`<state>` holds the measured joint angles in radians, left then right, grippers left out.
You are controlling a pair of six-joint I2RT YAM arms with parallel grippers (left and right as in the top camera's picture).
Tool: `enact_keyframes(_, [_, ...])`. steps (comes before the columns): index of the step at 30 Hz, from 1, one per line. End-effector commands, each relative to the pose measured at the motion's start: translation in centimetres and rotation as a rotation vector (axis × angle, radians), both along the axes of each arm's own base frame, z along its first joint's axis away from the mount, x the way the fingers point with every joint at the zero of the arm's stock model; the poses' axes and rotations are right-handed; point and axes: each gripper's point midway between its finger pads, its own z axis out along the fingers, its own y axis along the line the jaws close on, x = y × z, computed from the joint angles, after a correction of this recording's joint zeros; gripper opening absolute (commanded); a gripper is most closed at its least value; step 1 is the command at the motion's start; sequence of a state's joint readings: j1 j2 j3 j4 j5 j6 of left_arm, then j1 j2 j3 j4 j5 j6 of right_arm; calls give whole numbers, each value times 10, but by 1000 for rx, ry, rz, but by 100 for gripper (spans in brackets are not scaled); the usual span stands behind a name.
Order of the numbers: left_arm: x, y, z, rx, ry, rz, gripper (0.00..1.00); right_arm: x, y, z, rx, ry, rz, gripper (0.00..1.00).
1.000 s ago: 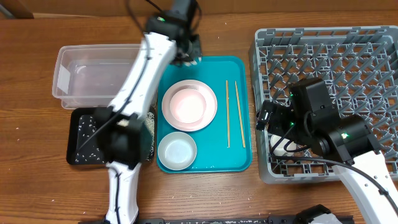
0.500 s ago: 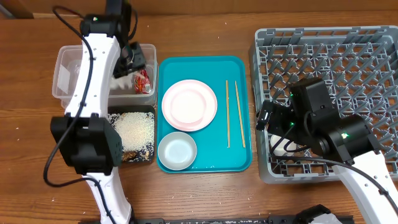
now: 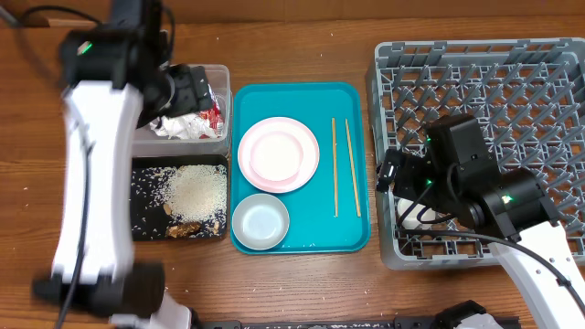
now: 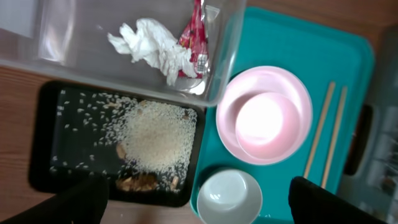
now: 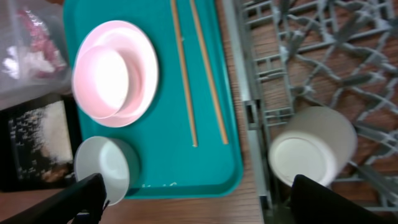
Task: Sort waste into correct bins and load items into the dishwasher
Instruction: 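Reach the right gripper to the small white bowl and grasp its rim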
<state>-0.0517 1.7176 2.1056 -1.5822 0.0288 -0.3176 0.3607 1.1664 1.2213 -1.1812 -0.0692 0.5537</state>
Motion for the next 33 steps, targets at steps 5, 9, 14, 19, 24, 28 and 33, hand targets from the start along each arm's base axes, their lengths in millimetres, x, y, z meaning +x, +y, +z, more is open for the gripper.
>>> enact_keyframes(5, [-83, 11, 73, 37, -183, -9, 100, -9, 74, 20, 177, -77, 349, 87])
enact_keyframes(9, [-108, 13, 89, 34, -256, -5, 100, -19, 117, -5, 169, -29, 458, 88])
enact_keyframes(14, [-126, 14, 103, 32, -321, -4, 100, -10, 148, -59, 66, 69, 383, 84])
enact_keyframes(19, [-128, 14, 104, 32, -330, -4, 100, 4, 172, -115, 78, 201, 268, 68])
enact_keyframes(24, [-123, 13, 101, 32, -310, -4, 100, -5, 201, -148, 138, 296, 323, 57])
enact_keyframes(28, [-117, 13, 96, 33, -290, -4, 100, -12, 210, -170, 113, 334, 295, 54])
enact_keyframes(33, [-111, 13, 91, 35, -266, -5, 100, -16, 212, -176, 61, 313, 272, 54])
